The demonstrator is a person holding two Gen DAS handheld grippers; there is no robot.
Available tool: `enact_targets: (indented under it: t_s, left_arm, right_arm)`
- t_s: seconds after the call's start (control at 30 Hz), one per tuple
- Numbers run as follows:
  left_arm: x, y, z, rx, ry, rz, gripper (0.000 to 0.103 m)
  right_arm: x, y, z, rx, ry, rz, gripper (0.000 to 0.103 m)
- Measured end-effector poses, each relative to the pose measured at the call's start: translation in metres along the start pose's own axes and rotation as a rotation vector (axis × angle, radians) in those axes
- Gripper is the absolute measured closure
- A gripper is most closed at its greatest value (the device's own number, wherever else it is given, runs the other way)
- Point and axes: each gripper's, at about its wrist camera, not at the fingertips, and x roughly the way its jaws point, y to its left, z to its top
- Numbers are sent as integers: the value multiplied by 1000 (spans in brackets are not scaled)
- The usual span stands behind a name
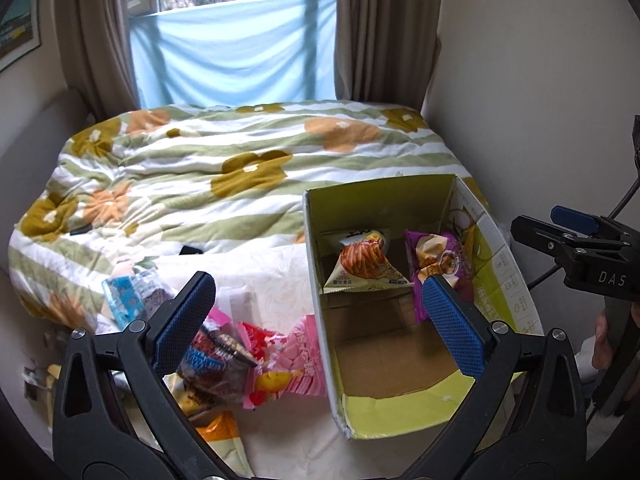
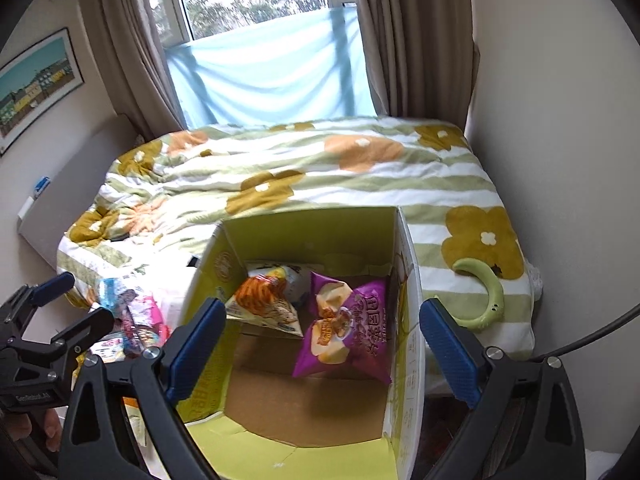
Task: Organize snacks
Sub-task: 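Move both tools back over the snack tray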
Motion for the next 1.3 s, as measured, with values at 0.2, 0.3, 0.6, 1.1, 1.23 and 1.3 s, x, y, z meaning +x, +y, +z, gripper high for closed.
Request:
enact_targets:
  t_s: [0.2,0.3,0.6,1.1,1.23,1.3]
  left_arm:
    - [-33,12,-23,-21,-11,50,1]
    - [-48,26,-36,-50,-25,56,1]
    - [-90,101,-78,-117,-53,76,1]
    - [-95,282,-167,-177,61,100,1]
    - [-72,310,-193,-161,114,96,1]
    - [-59,320,-204,-153,141,79,1]
  right_arm:
    - [-22,14,-14,-21,-54,46,7]
    - [-30,25,-22,-20,-64,71,7]
    - [-50,83,-50,-52,-85,107,7]
    - [-15,225,-120,10,8,163,6]
    - [8,256,-144,26,67,167,7]
    - [20,270,-157,40,95,153,7]
